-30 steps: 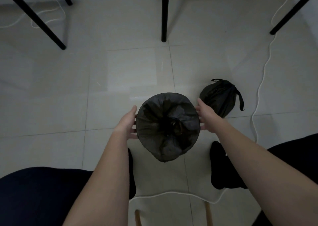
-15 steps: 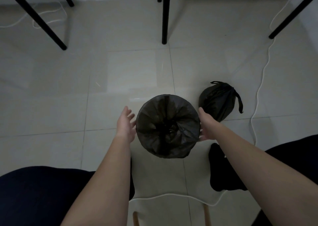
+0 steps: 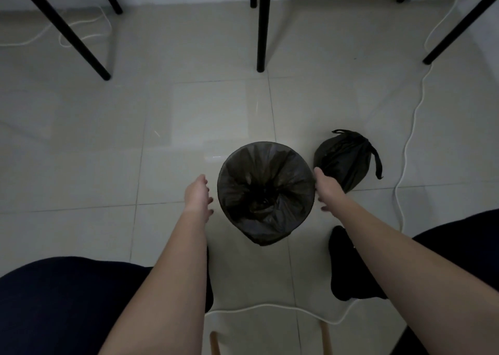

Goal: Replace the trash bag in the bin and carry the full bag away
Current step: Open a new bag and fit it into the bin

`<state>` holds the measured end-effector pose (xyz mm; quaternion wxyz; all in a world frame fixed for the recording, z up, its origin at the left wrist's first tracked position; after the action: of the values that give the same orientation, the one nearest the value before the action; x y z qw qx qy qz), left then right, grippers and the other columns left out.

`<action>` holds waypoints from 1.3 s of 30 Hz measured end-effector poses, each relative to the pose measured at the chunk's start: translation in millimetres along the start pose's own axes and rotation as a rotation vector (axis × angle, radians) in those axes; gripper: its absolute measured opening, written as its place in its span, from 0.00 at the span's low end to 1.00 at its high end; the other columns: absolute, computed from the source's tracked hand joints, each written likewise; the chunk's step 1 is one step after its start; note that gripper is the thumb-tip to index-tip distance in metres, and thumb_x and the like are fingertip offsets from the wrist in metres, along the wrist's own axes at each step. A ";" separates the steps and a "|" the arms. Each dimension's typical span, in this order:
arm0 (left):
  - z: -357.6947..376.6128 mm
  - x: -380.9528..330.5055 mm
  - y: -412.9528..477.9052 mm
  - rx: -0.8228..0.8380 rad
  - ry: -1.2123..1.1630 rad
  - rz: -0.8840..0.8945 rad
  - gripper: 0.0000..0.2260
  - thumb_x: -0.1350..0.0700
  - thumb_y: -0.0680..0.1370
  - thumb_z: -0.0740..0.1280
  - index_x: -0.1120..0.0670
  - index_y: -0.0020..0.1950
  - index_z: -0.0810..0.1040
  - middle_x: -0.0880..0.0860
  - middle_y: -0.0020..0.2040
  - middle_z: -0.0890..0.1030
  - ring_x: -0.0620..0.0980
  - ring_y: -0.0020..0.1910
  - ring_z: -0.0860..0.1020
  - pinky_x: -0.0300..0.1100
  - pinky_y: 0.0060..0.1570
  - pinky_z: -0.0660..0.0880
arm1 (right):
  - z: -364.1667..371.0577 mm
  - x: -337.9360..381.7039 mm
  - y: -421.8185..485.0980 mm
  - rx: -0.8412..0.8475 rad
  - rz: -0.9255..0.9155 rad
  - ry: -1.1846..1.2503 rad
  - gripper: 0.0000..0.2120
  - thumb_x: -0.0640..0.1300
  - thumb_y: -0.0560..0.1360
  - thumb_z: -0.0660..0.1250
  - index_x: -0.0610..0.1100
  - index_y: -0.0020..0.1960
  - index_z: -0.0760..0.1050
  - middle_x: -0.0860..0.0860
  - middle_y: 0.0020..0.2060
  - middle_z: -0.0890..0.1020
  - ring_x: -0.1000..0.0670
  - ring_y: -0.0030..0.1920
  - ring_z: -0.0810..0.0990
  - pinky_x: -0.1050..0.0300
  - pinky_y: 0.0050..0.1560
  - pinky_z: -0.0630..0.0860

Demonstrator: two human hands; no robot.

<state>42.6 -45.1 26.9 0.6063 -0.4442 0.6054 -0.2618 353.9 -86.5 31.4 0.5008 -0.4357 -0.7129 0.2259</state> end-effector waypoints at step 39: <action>77.2 26.5 -8.9 0.010 2.249 0.731 0.45 0.24 0.77 0.52 0.53 0.85 0.56 0.57 0.85 0.56 0.60 0.84 0.44 0.65 0.75 0.27 | 59.6 -1.5 -3.8 -0.024 -0.952 -1.541 0.19 0.53 0.78 0.60 0.45 0.62 0.80 0.46 0.57 0.81 0.41 0.61 0.75 0.43 0.66 0.67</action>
<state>122.6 -54.8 11.4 -0.2267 0.2377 0.8890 -0.3190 298.3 -82.9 9.9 -0.0790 0.1720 -0.9578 0.2164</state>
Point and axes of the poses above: each hand's wrist, its own y-axis towards the middle knuckle, its own z-axis out of the palm, x = y × z, the point moved 1 cm from there along y, towards the middle knuckle
